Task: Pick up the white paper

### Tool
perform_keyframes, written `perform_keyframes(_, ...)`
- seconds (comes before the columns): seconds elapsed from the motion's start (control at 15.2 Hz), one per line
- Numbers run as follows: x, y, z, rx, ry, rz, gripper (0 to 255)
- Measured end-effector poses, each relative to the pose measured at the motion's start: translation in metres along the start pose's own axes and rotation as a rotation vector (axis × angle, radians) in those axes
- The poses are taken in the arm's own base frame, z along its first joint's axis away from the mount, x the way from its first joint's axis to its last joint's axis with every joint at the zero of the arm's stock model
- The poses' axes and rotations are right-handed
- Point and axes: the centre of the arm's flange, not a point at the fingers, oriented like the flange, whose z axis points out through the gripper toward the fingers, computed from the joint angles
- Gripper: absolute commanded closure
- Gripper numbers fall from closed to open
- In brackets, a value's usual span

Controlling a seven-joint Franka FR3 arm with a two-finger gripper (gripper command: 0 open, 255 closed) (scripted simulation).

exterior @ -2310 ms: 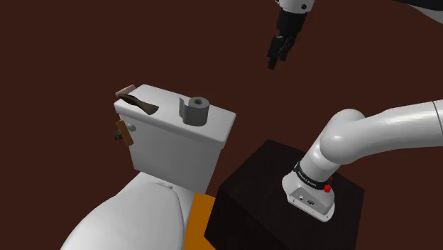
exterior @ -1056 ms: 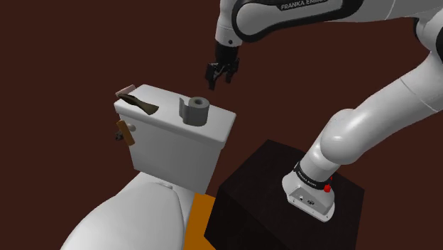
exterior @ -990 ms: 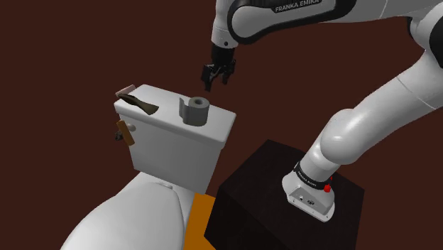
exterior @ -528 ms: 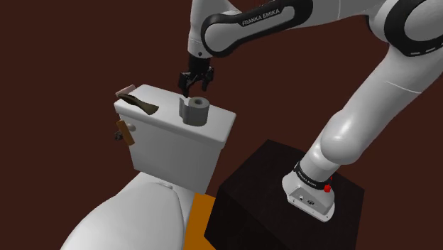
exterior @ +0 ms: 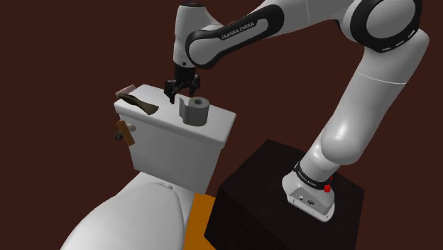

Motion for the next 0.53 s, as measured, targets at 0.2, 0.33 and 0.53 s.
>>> perform_keyframes(0.2,-0.001,-0.001,0.016,0.0,0.0,0.0,0)
perform_keyframes(0.33,-0.001,0.0,0.022,0.0,0.0,0.0,255)
perform_keyframes(0.53,-0.001,0.001,0.023,0.0,0.001,0.0,255)
